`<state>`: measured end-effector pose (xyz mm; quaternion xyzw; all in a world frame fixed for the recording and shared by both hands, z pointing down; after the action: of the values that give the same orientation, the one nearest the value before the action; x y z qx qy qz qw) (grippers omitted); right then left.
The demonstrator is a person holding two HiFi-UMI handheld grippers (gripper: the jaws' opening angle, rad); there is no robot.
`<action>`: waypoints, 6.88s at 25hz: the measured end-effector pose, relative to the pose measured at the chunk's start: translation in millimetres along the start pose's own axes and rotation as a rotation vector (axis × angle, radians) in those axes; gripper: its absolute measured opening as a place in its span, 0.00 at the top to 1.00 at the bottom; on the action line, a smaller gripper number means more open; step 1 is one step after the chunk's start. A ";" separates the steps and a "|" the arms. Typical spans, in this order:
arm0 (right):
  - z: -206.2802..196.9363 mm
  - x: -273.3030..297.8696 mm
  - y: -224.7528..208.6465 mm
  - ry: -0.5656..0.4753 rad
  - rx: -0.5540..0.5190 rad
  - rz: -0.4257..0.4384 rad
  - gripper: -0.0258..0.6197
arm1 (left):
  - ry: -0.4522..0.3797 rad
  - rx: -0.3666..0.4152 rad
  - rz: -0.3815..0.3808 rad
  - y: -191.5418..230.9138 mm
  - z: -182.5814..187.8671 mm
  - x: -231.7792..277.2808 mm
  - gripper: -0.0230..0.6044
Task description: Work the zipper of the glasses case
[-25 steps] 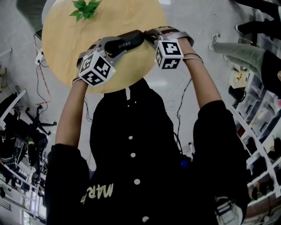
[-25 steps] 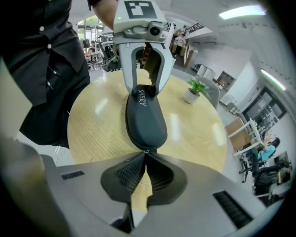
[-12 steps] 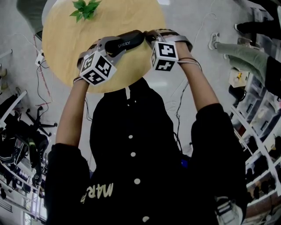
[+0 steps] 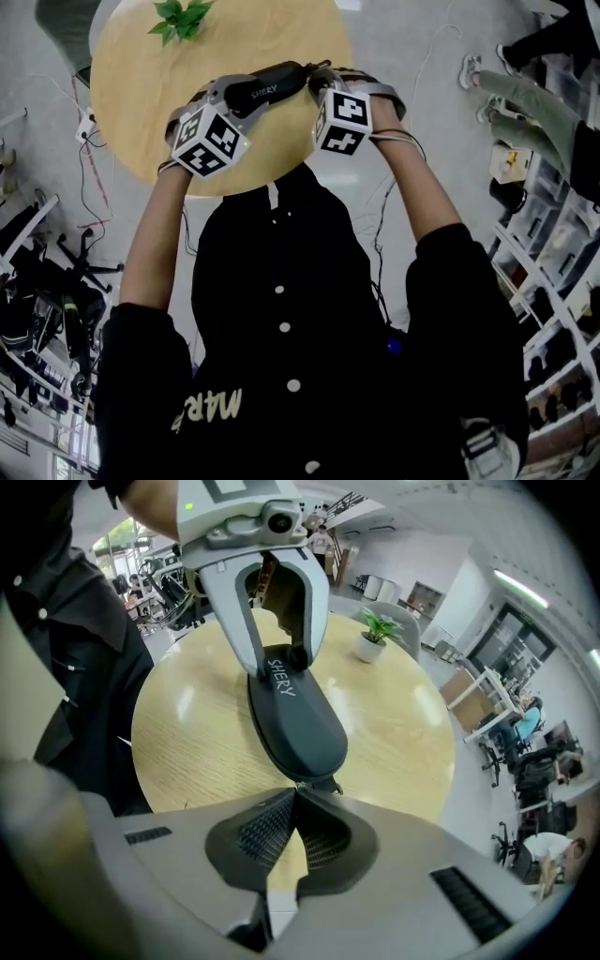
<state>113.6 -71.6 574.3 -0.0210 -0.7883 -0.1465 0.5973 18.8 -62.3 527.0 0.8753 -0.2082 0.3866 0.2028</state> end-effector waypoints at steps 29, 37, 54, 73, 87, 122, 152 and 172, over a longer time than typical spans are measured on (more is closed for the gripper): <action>57.3 4.8 36.6 -0.096 0.528 -0.039 0.95 | 0.108 -0.011 -0.047 -3.9 3.7 0.8 0.72; 74.6 8.8 40.1 -0.115 0.595 -0.079 0.95 | 0.160 -0.019 -0.084 -4.8 4.5 2.0 0.72; 110.3 16.7 40.0 -0.118 0.754 -0.151 0.95 | 0.301 -0.036 -0.128 10.7 16.8 3.9 0.73; 143.1 24.0 38.4 -0.143 0.852 -0.166 0.95 | 0.359 -0.069 -0.211 -1.6 8.0 2.9 0.73; 117.4 -20.9 60.0 -0.157 0.633 -0.196 0.74 | 0.012 -0.191 -0.081 5.0 8.9 -60.1 0.71; 109.4 -12.8 -6.8 -0.096 -0.170 0.105 0.73 | -0.245 -0.744 0.430 -24.4 -87.4 -15.1 0.69; 113.6 -4.2 -9.3 -0.093 -0.216 0.201 0.73 | -0.194 -0.740 0.617 -5.9 -96.7 -4.1 0.92; 113.6 -6.9 -8.7 -0.078 -0.210 0.202 0.73 | -0.170 -0.609 0.509 -12.8 -94.7 -13.1 0.92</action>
<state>7.5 -49.9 538.3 -0.1681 -0.7850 -0.1665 0.5725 -38.7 -0.1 573.2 0.7245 -0.5393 0.2712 0.3327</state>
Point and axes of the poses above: the fingertips, and each gripper's own axes: x forward along the fingers, y to its left, z out of its top, the point moved 2 cm from there along -x, backward along the fingers, and after that the axes turned 15 degrees about -x, right-handed, at the moved point
